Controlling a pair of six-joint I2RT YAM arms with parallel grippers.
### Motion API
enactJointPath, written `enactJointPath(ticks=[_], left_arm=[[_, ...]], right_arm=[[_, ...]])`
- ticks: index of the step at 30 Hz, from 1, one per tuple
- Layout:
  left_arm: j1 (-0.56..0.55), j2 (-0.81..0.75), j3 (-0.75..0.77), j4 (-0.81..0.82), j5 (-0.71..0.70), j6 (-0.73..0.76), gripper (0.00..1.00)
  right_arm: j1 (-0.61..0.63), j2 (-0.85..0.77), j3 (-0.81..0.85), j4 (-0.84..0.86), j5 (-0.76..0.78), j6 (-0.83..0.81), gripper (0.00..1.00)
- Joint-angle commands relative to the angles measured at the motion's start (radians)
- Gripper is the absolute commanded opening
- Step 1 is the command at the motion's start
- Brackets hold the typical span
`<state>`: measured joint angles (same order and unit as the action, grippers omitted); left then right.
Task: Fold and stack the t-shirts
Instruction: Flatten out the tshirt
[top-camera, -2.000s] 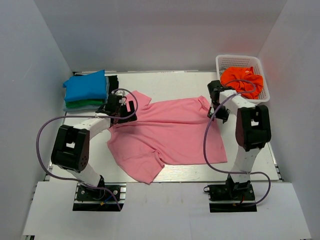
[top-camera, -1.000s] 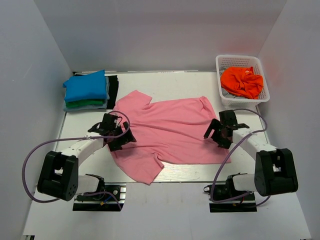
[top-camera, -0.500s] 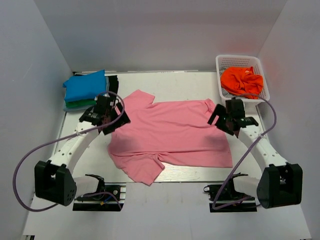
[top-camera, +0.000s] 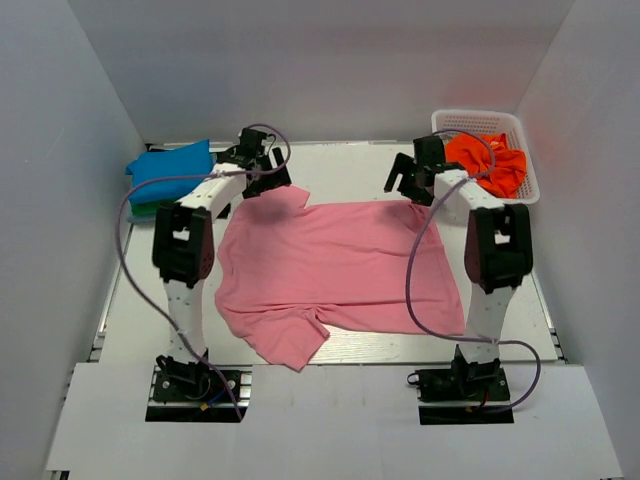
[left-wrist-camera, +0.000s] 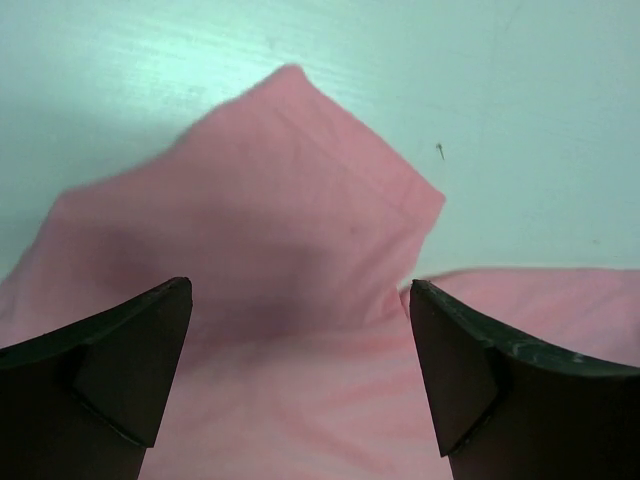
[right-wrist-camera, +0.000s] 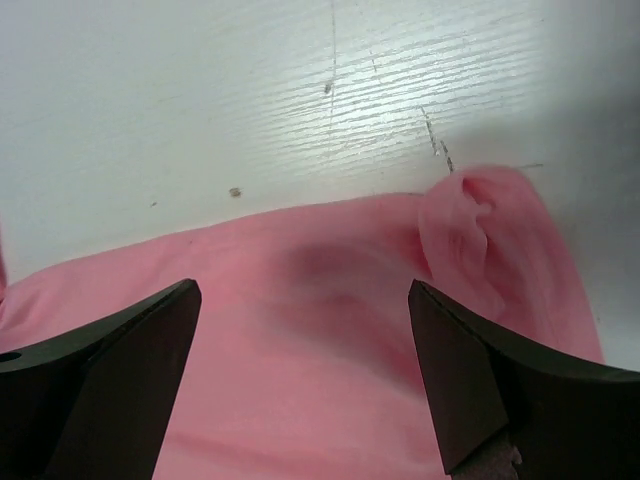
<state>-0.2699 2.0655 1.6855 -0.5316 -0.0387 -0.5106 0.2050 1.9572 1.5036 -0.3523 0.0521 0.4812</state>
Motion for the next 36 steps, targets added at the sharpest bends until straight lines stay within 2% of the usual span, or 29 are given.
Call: enactJointPath(ticks=[1, 5, 7, 8, 14, 22, 27, 32, 36], left_arm=[[0.009, 0.136, 0.21, -0.028, 0.01, 0.089, 1.0], [0.009, 0.276, 0.313, -0.099, 0.02, 0.098, 1.0], [0.009, 0.288, 0.313, -0.099, -0.004, 0.098, 1.0], [0.009, 0.288, 0.281, -0.099, -0.027, 0.098, 1.0], [0.009, 0.262, 0.135, -0.034, -0.081, 0.086, 1.0], [0.029, 0.324, 0.157, -0.099, -0.181, 0.076, 1.0], [0.038, 0.324, 0.157, -0.078, -0.153, 0.087, 1.0], [0.047, 0.353, 0.247, -0.016, -0.092, 0.135, 1.0], [0.047, 0.459, 0.457, -0.068, -0.067, 0.161, 1.0]], right_arm=[[-0.003, 0.11, 0.137, -0.033, -0.009, 0.005, 0.9], [-0.007, 0.199, 0.191, -0.039, 0.011, 0.026, 0.9], [-0.01, 0.235, 0.225, -0.082, 0.041, 0.031, 0.9], [-0.012, 0.247, 0.237, -0.088, 0.104, 0.036, 0.9], [-0.03, 0.305, 0.297, -0.108, 0.233, 0.031, 0.9], [-0.039, 0.417, 0.392, -0.154, 0.273, 0.014, 0.9], [-0.042, 0.437, 0.414, -0.134, 0.307, -0.004, 0.9], [-0.035, 0.417, 0.424, -0.063, 0.238, -0.082, 0.9], [-0.041, 0.442, 0.454, -0.051, 0.181, -0.079, 0.9]])
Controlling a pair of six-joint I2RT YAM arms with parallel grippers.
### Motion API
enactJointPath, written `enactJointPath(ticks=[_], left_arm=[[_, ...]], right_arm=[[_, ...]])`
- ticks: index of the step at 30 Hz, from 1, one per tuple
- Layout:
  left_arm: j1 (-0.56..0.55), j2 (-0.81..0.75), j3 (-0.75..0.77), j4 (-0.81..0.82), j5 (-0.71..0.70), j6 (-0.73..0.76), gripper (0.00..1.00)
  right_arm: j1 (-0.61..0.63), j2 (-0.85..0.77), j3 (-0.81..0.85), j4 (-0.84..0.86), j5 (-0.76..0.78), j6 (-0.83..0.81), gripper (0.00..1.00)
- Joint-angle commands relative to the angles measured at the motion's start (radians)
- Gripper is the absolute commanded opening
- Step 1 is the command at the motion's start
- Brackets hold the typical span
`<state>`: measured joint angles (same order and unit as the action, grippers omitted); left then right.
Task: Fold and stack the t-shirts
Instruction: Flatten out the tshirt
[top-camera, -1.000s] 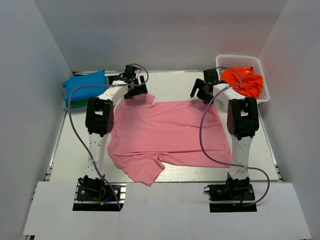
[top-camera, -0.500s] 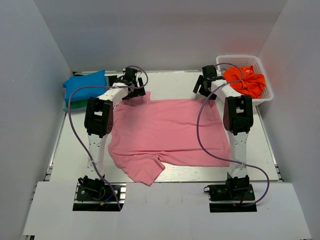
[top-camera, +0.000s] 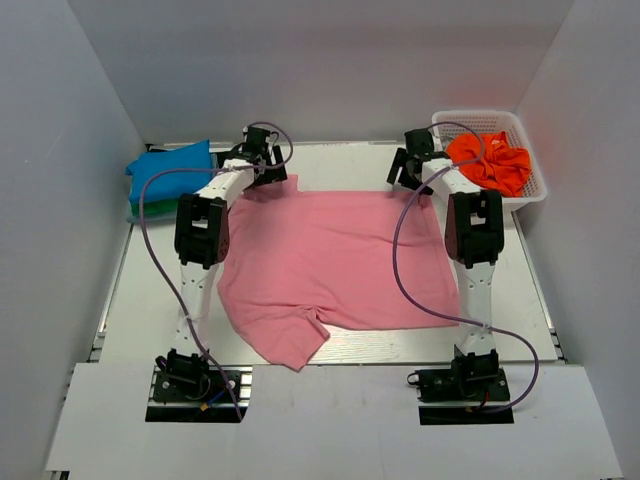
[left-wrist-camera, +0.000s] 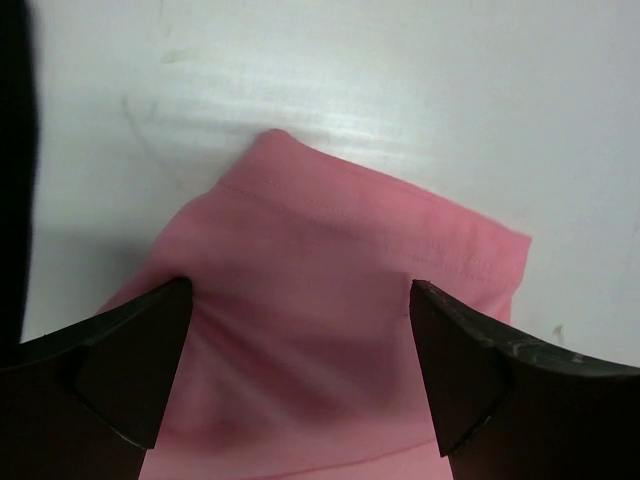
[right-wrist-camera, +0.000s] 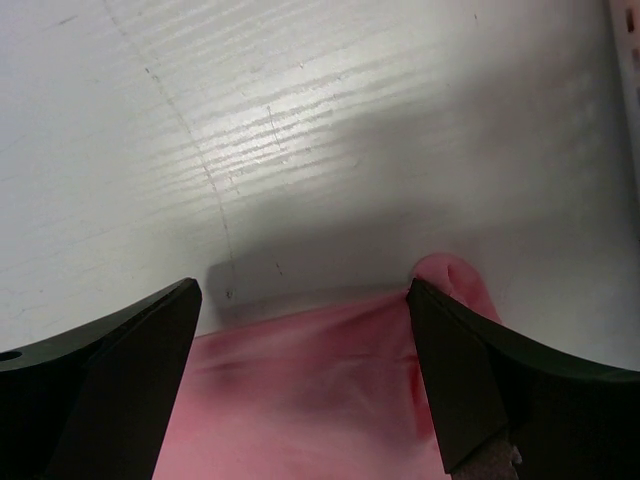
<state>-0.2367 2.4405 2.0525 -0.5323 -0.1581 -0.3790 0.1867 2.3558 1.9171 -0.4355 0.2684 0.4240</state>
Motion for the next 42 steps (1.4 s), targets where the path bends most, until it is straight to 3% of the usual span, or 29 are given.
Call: enactJointPath(ticks=[1, 10, 17, 20, 27, 29, 32, 33, 35, 36, 37, 39, 40, 42], left_arm=[[0.014, 0.122, 0.112, -0.077, 0.052, 0.038, 1.0], [0.033, 0.248, 0.242, 0.014, 0.092, 0.104, 1.0], [0.033, 0.279, 0.386, 0.132, 0.163, 0.16, 1.0], [0.033, 0.166, 0.371, 0.132, 0.192, 0.16, 1.0], [0.01, -0.243, 0.175, -0.018, 0.126, 0.17, 1.0], [-0.001, -0.323, 0.103, -0.119, 0.173, 0.122, 1.0], [-0.019, -0.522, -0.137, -0.15, 0.213, 0.019, 1.0], [-0.019, -0.584, -0.32, -0.123, 0.229, -0.003, 1.0], [-0.042, -0.781, -0.522, -0.016, 0.288, -0.072, 1.0], [-0.042, -0.846, -0.714, 0.027, 0.326, -0.089, 1.0], [-0.058, -0.904, -0.797, 0.057, 0.392, -0.104, 1.0], [-0.088, -1.059, -0.988, 0.093, 0.434, -0.167, 1.0], [-0.099, -1.101, -1.029, 0.094, 0.446, -0.199, 1.0], [-0.133, -1.178, -1.118, 0.019, 0.463, -0.245, 1.0]], right_arm=[[-0.023, 0.055, 0.048, 0.032, -0.04, -0.027, 0.9], [-0.027, 0.163, 0.195, 0.028, -0.117, -0.037, 0.9], [-0.012, 0.125, 0.204, 0.063, -0.123, -0.103, 0.9], [0.009, 0.031, 0.171, 0.072, -0.123, -0.142, 0.9], [0.085, -0.297, -0.144, 0.139, -0.08, -0.195, 0.9], [0.1, -0.41, -0.203, 0.149, -0.052, -0.188, 0.9], [0.118, -0.58, -0.456, 0.237, -0.04, -0.156, 0.9], [0.12, -0.613, -0.53, 0.259, -0.052, -0.142, 0.9], [0.134, -0.763, -0.651, 0.271, -0.058, -0.078, 0.9], [0.134, -0.805, -0.696, 0.293, -0.069, -0.061, 0.9], [0.137, -0.885, -0.842, 0.316, -0.069, -0.042, 0.9], [0.138, -1.006, -0.933, 0.326, -0.064, 0.037, 0.9], [0.134, -1.083, -1.06, 0.324, -0.064, 0.056, 0.9], [0.129, -1.223, -1.13, 0.33, -0.026, 0.12, 0.9]])
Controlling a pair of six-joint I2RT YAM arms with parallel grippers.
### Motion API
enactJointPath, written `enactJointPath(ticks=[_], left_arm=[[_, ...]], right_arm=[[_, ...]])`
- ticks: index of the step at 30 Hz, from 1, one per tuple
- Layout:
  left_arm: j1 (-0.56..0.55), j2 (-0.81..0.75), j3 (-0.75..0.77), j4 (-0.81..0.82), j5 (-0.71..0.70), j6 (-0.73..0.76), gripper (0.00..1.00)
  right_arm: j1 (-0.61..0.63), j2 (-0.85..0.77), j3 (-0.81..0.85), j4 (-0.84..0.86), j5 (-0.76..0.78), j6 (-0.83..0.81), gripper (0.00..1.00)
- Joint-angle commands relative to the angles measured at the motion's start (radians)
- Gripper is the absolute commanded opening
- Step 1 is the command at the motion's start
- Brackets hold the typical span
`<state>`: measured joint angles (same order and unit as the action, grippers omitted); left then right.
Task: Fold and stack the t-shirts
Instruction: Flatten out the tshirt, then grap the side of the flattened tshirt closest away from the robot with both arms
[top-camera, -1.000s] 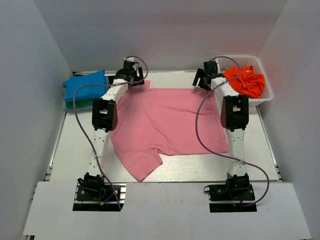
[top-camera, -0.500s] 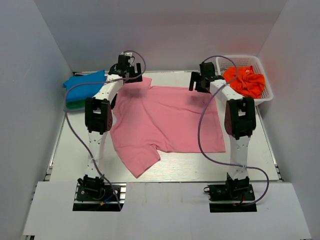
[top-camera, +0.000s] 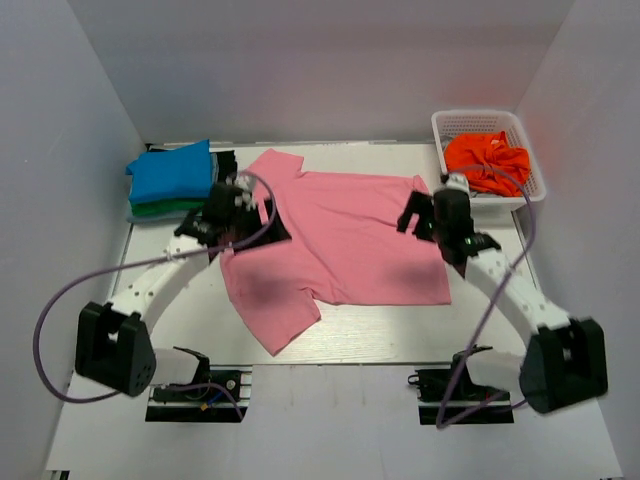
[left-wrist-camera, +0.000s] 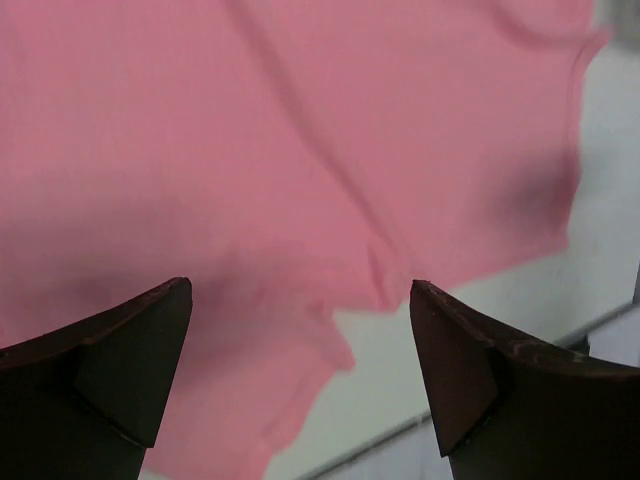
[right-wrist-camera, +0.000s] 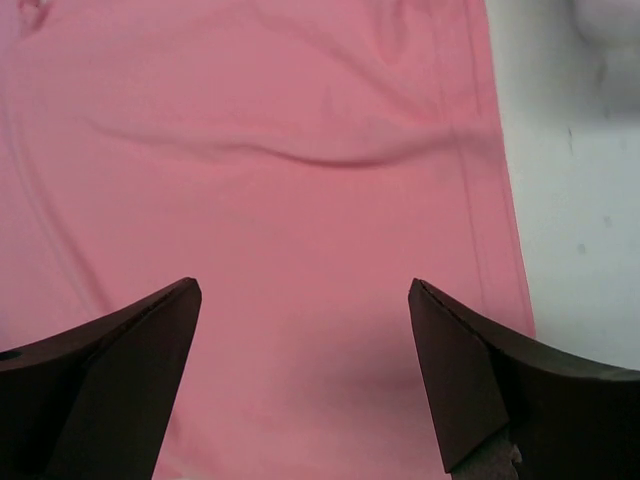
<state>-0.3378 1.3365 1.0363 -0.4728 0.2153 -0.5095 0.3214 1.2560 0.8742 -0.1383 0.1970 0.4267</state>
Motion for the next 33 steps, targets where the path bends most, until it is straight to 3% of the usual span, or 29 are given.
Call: enactJointPath(ticks=[1, 5, 8, 13, 23, 29, 33], left_arm=[[-0.044, -0.147, -0.125, -0.081, 0.078, -0.115, 1.0], [-0.076, -0.343, -0.324, -0.253, 0.027, -0.168, 1.0], [-0.099, -0.425, -0.473, -0.273, 0.122, -0.237, 1.0], [-0.142, -0.487, -0.522, -0.366, 0.147, -0.284, 1.0], [-0.224, -0.272, -0.544, -0.308, 0.101, -0.293, 0.93], [-0.254, -0.217, -0.613, -0.158, 0.11, -0.336, 0.76], [-0.264, -0.162, -0.613, -0.119, 0.044, -0.345, 0.65]], right_arm=[[-0.005, -0.153, -0.146, 0.017, 0.062, 0.139, 0.9], [-0.007, -0.306, -0.279, 0.014, 0.088, 0.221, 0.9], [-0.01, -0.392, -0.32, -0.029, 0.149, 0.3, 0.9], [-0.01, -0.379, -0.337, -0.072, 0.185, 0.313, 0.9], [-0.018, -0.221, -0.281, -0.152, 0.2, 0.328, 0.9], [-0.034, -0.214, -0.293, -0.213, 0.243, 0.395, 0.9], [-0.042, -0.228, -0.308, -0.268, 0.272, 0.423, 0.9]])
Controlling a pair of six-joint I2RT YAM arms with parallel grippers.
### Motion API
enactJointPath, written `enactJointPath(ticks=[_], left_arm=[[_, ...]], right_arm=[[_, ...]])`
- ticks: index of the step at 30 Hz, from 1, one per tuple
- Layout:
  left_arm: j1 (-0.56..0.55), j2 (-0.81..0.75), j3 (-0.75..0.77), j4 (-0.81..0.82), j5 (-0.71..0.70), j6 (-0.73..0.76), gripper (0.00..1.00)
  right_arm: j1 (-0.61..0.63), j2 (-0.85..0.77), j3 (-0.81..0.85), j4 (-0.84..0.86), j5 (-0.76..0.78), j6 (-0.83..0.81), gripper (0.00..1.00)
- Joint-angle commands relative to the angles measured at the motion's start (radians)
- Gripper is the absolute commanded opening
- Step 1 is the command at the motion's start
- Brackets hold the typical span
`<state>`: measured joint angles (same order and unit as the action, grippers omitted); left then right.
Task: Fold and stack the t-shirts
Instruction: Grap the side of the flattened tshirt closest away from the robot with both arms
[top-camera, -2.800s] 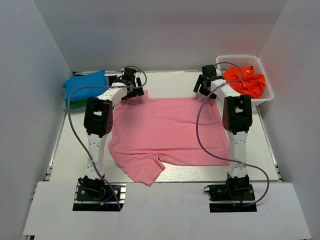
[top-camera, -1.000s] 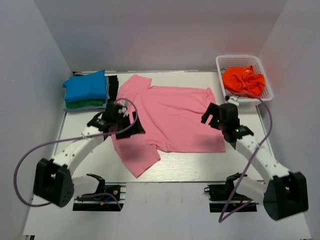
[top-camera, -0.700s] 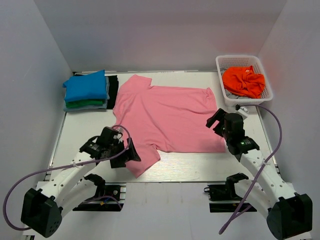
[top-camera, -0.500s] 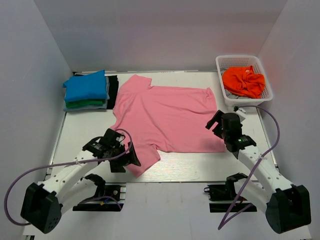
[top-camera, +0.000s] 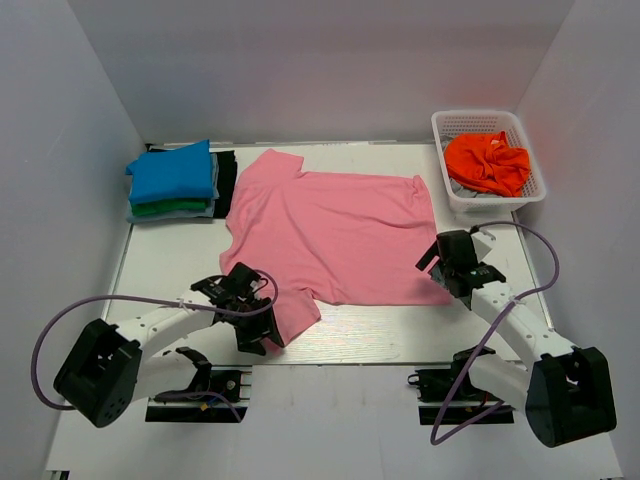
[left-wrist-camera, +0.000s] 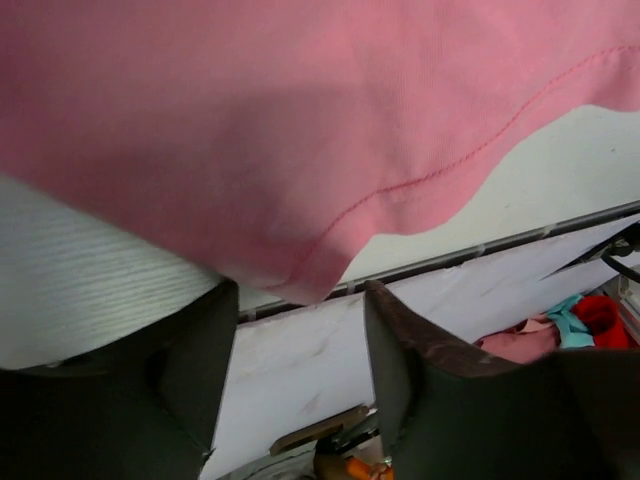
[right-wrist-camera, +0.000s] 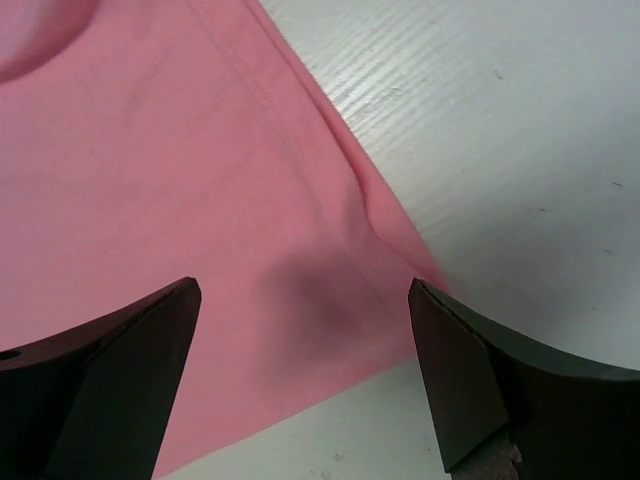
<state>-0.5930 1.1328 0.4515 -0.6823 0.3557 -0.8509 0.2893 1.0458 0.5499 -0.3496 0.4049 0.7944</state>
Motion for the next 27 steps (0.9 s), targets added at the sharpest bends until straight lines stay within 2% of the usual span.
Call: enactJointPath(ticks=[1, 3, 4, 7, 8, 11, 17, 21, 26, 27], left_arm=[[-0.008, 0.057, -0.028, 0.09, -0.131, -0.004, 0.62], [-0.008, 0.09, -0.028, 0.119, -0.147, -0.004, 0.56], [-0.008, 0.122, -0.028, 0.119, -0.147, -0.004, 0.47], [-0.018, 0.143, -0.028, 0.129, -0.147, 0.007, 0.31], [-0.018, 0.143, -0.028, 0.129, -0.156, 0.007, 0.21], [-0.018, 0.143, -0.017, 0.083, -0.169, 0.007, 0.0], [-0.018, 0.076, 0.004, -0.023, -0.159, 0.007, 0.0], [-0.018, 0.045, 0.013, -0.08, -0.149, 0.007, 0.0], [-0.018, 0.021, 0.004, -0.085, -0.129, -0.002, 0.0], [-0.018, 0.021, 0.004, -0.094, -0.12, -0.002, 0.0]], right_arm=[[-0.012, -0.023, 0.01, -0.104, 0.081, 0.065, 0.9], [-0.018, -0.044, -0.001, -0.133, 0.084, 0.069, 0.9], [-0.019, -0.047, -0.005, -0.155, 0.083, 0.069, 0.9], [-0.022, -0.082, -0.027, -0.192, 0.094, 0.072, 0.9], [-0.024, -0.089, -0.033, -0.21, 0.094, 0.072, 0.9], [-0.027, -0.133, -0.062, -0.259, 0.104, 0.081, 0.87], [-0.032, -0.148, -0.111, -0.207, 0.084, 0.092, 0.74], [-0.03, -0.096, -0.13, -0.12, 0.035, 0.078, 0.61], [-0.033, 0.017, -0.123, -0.063, 0.045, 0.083, 0.61], [-0.032, 0.029, -0.114, -0.043, 0.041, 0.081, 0.56]])
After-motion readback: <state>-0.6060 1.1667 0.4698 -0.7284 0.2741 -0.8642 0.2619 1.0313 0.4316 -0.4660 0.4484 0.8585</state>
